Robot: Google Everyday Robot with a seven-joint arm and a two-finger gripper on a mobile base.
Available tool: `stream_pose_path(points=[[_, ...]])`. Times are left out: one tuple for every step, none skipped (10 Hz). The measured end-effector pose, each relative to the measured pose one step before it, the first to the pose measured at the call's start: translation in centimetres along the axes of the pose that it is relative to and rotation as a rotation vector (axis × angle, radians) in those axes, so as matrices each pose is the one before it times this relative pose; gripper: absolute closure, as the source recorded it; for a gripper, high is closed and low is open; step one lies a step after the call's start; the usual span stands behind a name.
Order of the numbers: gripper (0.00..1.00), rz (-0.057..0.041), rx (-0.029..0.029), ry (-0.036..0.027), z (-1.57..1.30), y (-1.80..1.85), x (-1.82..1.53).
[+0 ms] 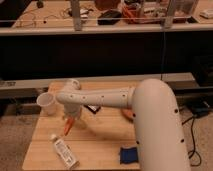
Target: Place the pepper in the ceramic cup
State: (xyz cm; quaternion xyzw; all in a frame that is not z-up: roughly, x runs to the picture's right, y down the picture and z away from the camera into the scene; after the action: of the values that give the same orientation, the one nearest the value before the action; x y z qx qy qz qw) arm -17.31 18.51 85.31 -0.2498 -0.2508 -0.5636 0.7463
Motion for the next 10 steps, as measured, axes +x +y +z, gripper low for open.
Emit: stream_pose_path(points=[[0.2,-0.00219,0.00558,-0.00222,0.56,-0.277,0.365],[0.2,-0.00192,0.00307,-0.00154,0.331,-0.2,0.22],[0.2,-0.00005,0.0053,-0.00026,0.378,-0.249,0.309],[0.2,0.00239,0.00318,0.00076,0.195,-0.07,0.249],[0.2,0.00435,0.00257,0.00052,0.142,-0.021,0.255],[0.2,0.00504,0.002,-0.00017,0.114,-0.056,0.23],[0.2,0.00466,0.00201,-0.00176,0.093,-0.101,0.179],[0.2,0.00399,0.00245,-0.0021,0.029,-0.103,0.138],[0.2,0.00145,0.00148,-0.00116,0.027,-0.115,0.103],[0.2,-0.00025,-0.00173,-0.00014,0.025,-0.07,0.057]])
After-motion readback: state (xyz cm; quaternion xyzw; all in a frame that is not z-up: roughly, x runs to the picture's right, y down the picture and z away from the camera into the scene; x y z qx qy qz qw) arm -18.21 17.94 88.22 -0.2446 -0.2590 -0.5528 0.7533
